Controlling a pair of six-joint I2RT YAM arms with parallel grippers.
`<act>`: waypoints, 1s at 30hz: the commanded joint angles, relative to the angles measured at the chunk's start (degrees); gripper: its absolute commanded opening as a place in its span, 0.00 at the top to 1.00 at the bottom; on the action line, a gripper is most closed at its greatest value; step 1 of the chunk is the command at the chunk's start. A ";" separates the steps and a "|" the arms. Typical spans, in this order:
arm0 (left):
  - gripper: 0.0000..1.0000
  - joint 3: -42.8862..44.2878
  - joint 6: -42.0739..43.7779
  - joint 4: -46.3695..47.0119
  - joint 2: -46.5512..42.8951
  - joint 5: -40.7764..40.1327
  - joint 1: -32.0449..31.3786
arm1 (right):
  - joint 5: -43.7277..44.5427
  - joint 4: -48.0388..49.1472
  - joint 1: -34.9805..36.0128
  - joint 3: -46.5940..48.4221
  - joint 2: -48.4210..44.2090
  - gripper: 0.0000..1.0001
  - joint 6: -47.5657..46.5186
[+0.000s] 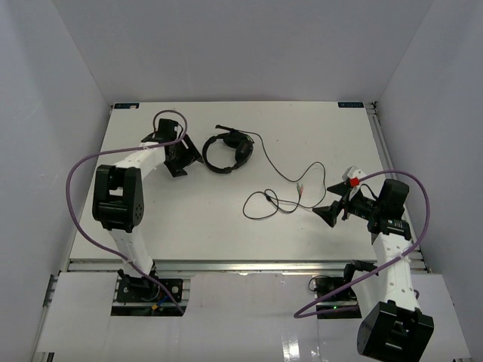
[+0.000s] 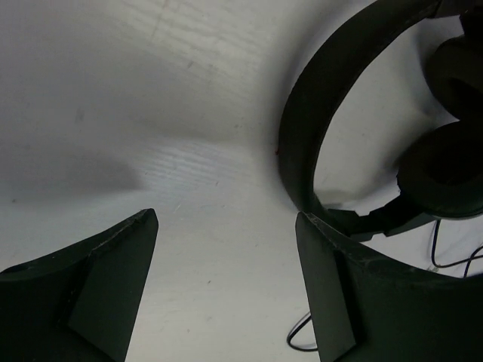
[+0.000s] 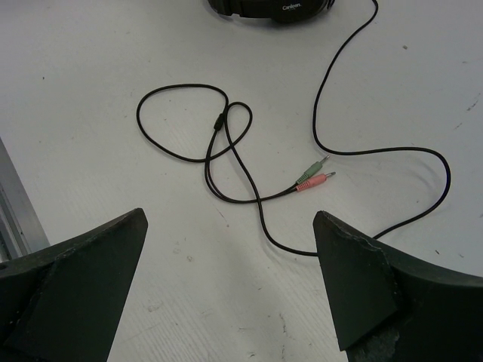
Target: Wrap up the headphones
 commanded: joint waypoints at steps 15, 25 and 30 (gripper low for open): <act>0.40 15.71 0.20 -5.83 11.92 -6.98 -5.10 | -0.66 -0.15 0.79 2.24 -0.62 0.02 -0.23; 0.44 20.59 1.69 -7.74 16.01 -11.77 -6.91 | 0.03 0.19 1.12 2.07 -0.27 0.02 -0.23; 0.50 21.56 1.95 -8.08 17.61 -12.77 -8.23 | 0.35 0.29 1.25 1.89 -0.41 0.02 -0.32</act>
